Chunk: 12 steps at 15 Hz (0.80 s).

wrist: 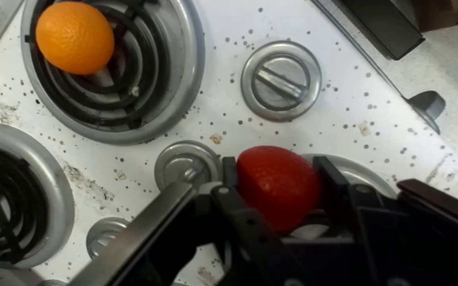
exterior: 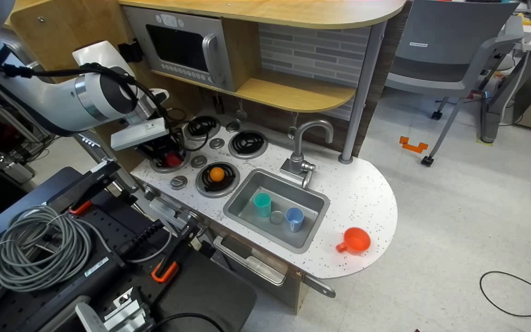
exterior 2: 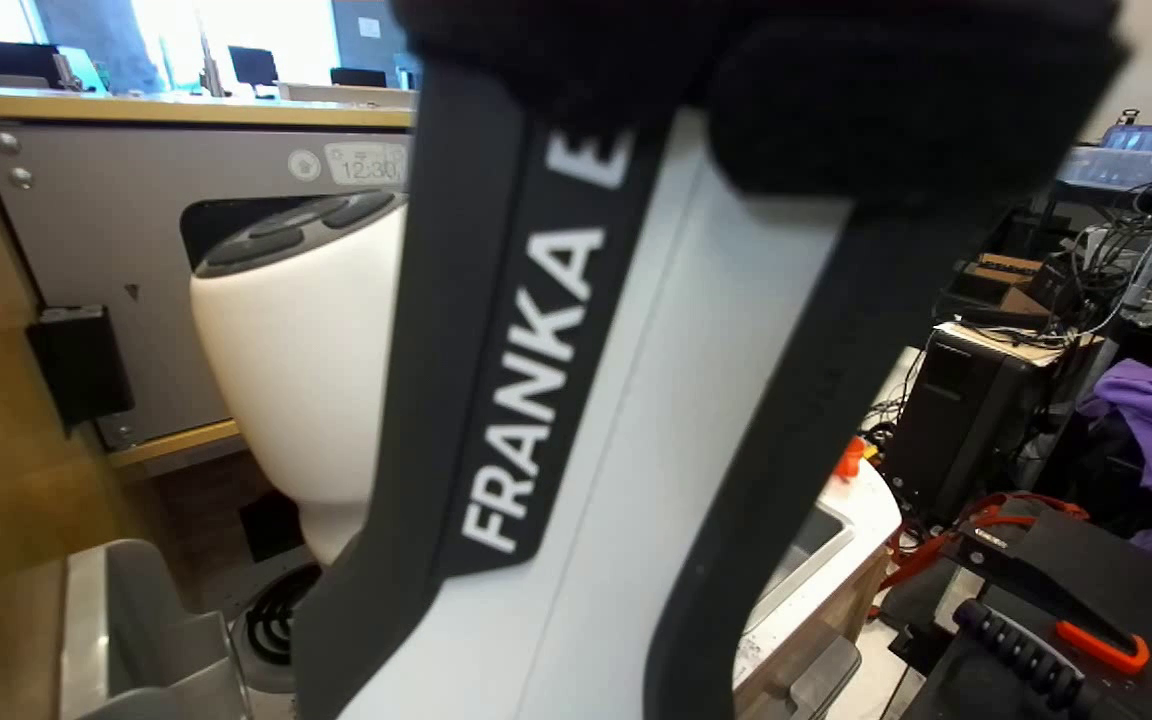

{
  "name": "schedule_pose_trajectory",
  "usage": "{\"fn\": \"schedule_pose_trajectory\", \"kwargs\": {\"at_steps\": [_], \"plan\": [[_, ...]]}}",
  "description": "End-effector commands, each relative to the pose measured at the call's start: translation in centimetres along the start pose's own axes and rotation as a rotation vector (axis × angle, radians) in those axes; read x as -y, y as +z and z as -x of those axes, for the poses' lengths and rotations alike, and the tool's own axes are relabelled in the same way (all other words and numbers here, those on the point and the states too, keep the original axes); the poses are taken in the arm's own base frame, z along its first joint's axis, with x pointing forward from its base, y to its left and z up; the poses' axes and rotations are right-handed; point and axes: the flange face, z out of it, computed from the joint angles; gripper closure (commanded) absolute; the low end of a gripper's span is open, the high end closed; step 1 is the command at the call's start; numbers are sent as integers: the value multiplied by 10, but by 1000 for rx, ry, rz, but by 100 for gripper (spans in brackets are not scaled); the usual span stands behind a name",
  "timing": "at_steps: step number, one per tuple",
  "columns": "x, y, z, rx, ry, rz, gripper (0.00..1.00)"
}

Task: Pick up the red object from the middle of the stove and put it on the back left plate

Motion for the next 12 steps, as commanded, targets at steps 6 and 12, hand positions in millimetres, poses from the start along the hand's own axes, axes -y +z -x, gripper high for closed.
{"fn": "schedule_pose_trajectory", "kwargs": {"at_steps": [6,12], "plan": [[-6,-14,-26,-120,-58,-128,75],[-10,5,-40,-109,-128,-136,75]]}}
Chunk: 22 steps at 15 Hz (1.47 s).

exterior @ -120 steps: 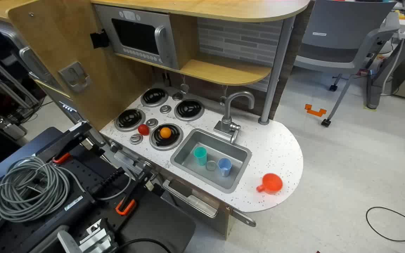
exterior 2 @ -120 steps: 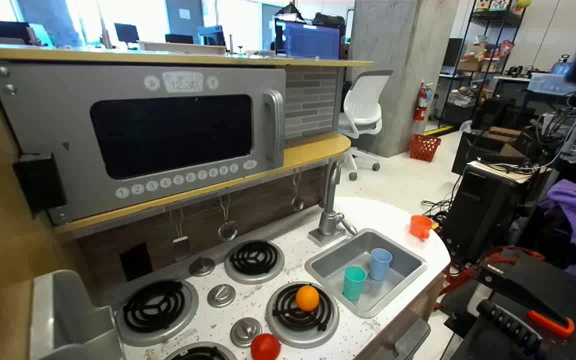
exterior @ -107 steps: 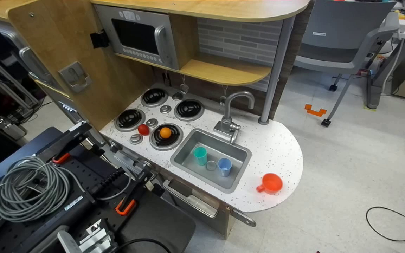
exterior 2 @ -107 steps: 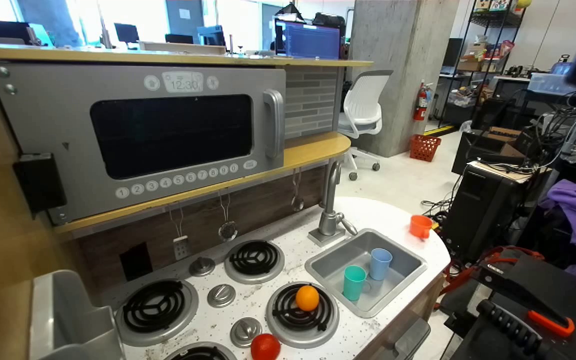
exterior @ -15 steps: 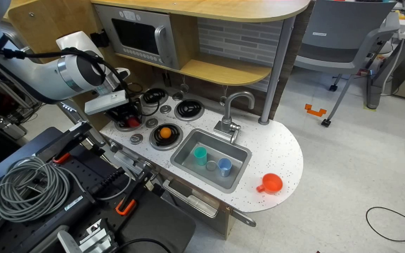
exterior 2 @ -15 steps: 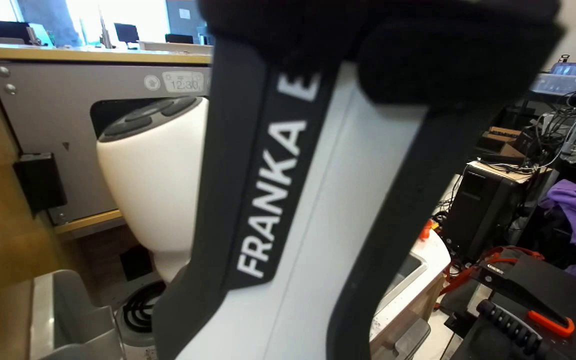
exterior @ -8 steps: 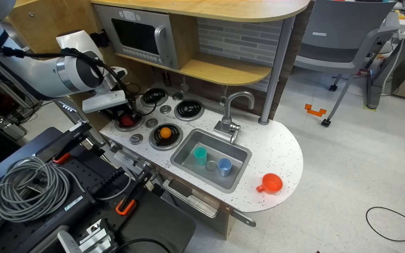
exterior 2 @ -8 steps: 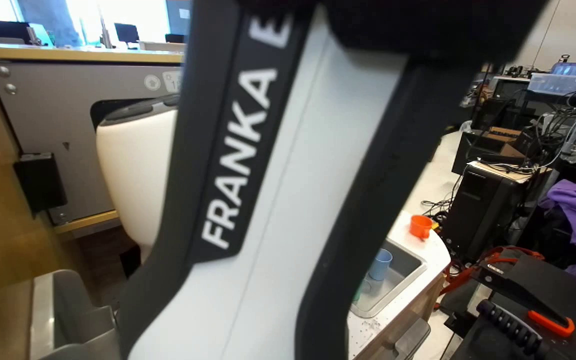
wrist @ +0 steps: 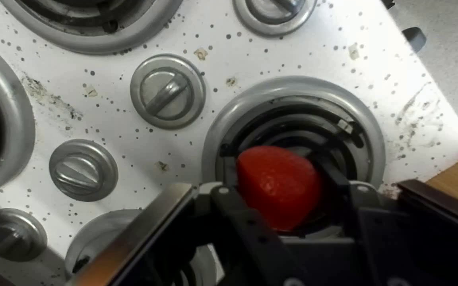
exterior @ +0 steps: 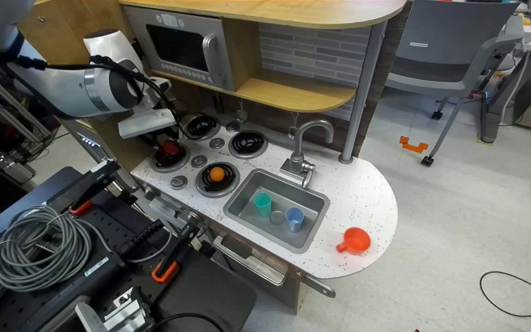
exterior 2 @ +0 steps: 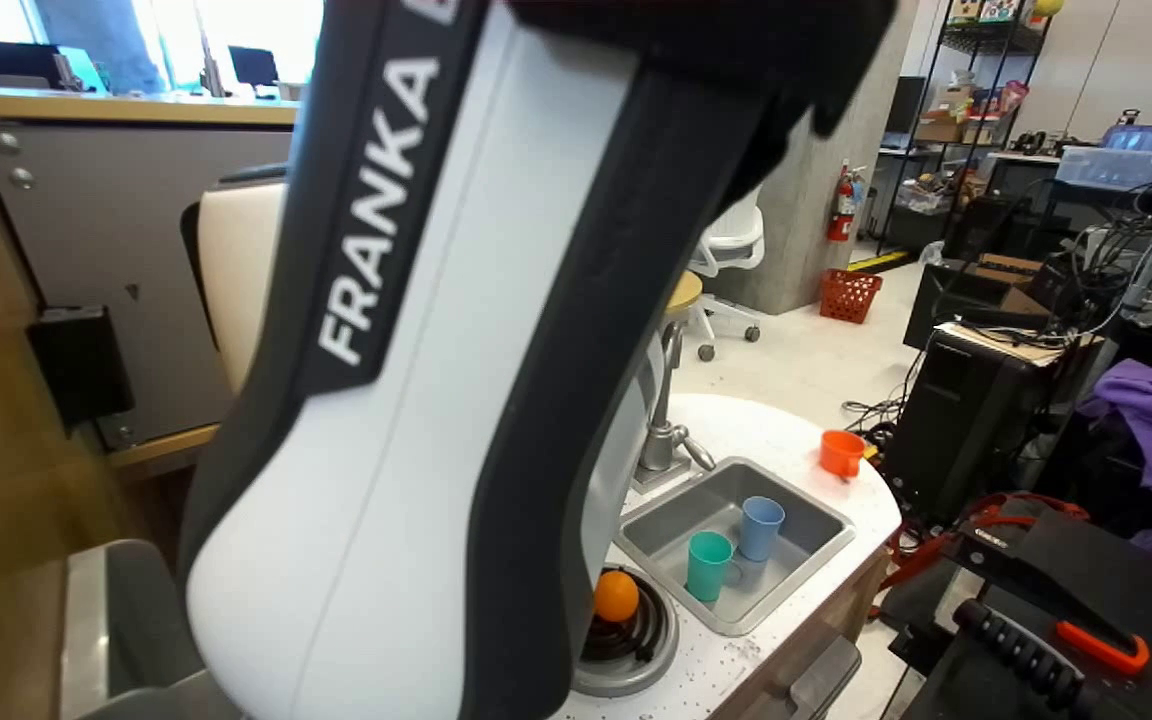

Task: Pick up the red object from the middle of the stove and put it on the back left plate

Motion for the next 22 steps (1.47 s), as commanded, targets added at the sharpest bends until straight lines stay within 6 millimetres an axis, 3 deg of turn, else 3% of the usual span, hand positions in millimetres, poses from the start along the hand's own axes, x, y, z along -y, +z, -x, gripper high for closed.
{"fn": "schedule_pose_trajectory", "kwargs": {"at_steps": [1,4,8,9,10,11,15,22], "plan": [[0,22,-7,12,-41,-41,75],[8,36,-11,22,-77,-67,75],[8,32,-18,26,-109,-67,75],[7,30,-18,34,-102,-69,56],[6,26,-17,40,-92,-68,25],[4,24,-15,49,-85,-67,24],[-4,11,1,71,-28,-68,0],[-2,-14,46,111,106,-68,0]]}}
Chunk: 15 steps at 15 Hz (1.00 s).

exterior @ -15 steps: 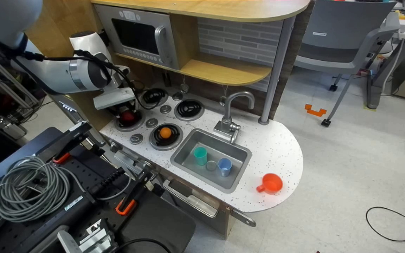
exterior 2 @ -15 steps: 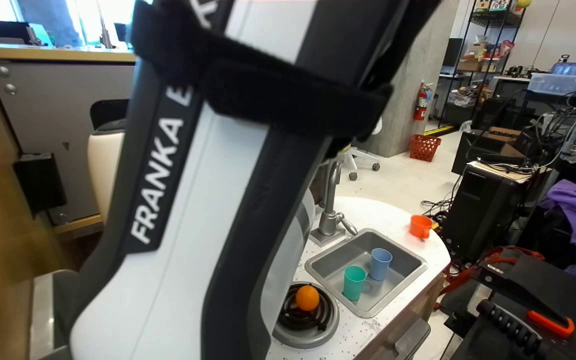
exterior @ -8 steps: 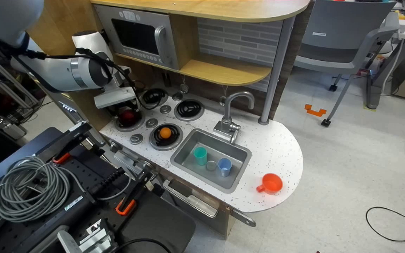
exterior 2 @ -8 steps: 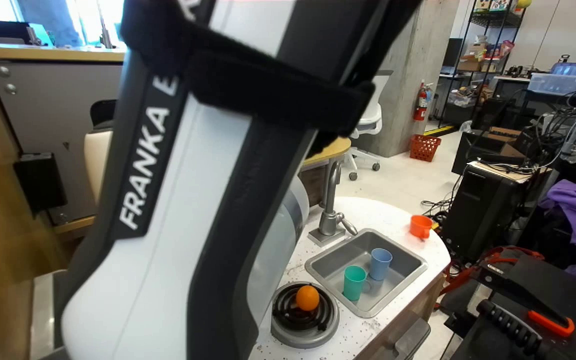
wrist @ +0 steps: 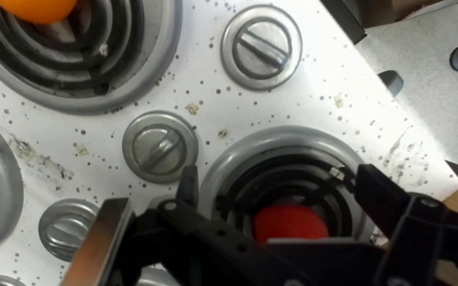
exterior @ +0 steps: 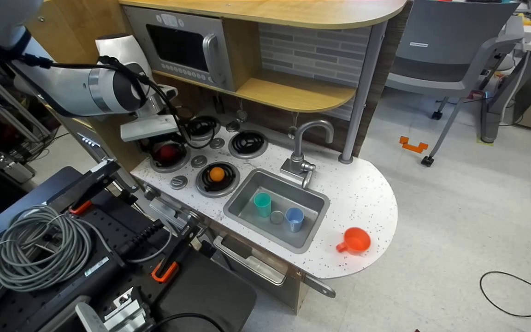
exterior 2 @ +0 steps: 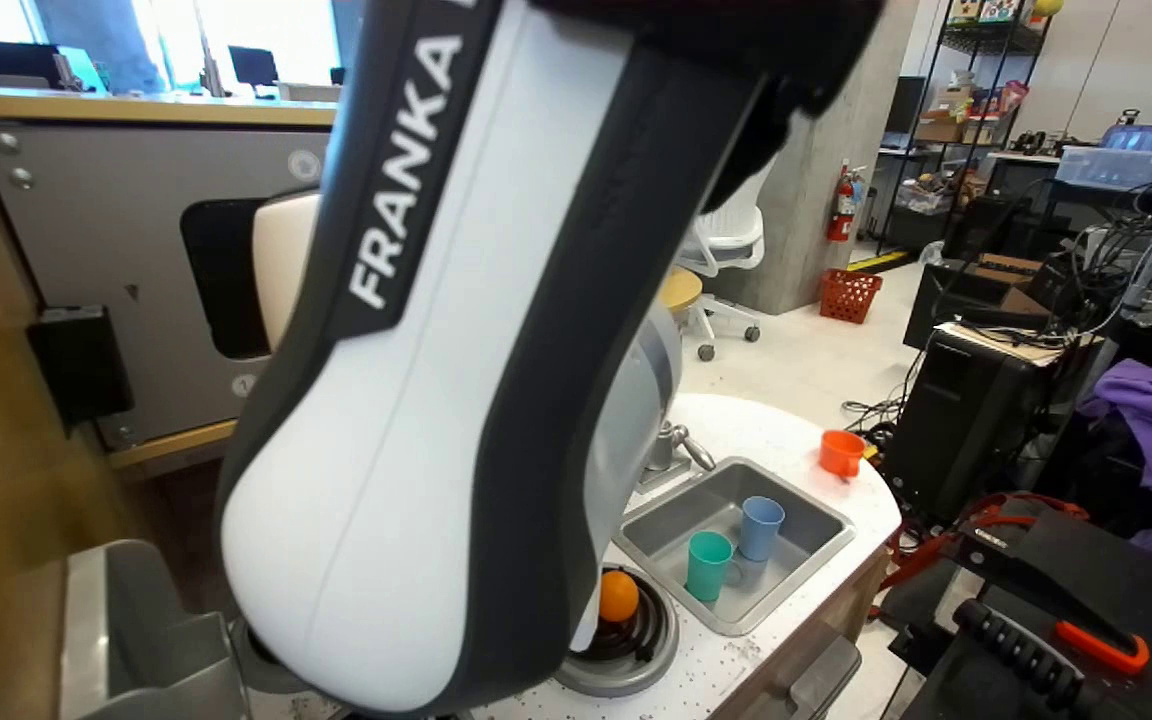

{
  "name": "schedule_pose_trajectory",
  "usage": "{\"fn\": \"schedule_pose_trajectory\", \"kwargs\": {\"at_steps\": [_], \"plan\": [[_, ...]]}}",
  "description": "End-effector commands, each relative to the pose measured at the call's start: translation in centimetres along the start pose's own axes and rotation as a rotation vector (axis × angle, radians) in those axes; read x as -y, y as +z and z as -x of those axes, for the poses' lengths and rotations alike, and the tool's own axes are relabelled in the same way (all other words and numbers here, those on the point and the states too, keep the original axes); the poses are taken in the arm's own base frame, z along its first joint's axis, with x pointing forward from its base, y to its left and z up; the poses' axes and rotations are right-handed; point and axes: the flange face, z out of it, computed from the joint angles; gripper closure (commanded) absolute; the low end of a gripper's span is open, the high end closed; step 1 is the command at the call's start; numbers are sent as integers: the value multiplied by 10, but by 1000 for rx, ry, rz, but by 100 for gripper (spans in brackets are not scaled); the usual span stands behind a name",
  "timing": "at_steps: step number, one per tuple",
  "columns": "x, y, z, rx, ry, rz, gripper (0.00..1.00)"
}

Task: Pick up the red object from the middle of the stove and put it on the back left plate

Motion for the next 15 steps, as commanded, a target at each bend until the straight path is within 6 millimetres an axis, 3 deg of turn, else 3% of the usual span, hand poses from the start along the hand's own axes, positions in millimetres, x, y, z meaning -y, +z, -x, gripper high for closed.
{"fn": "schedule_pose_trajectory", "kwargs": {"at_steps": [1,5,9,11,12,13,15], "plan": [[7,-22,38,29,99,-12,0],[7,-52,82,-36,320,-30,0],[1,-108,125,-124,512,-17,0],[1,-131,152,-83,630,-7,0],[-12,-102,123,-96,533,-15,0],[-11,-112,130,-100,544,-6,0],[-11,-112,129,-101,541,-5,0]]}}
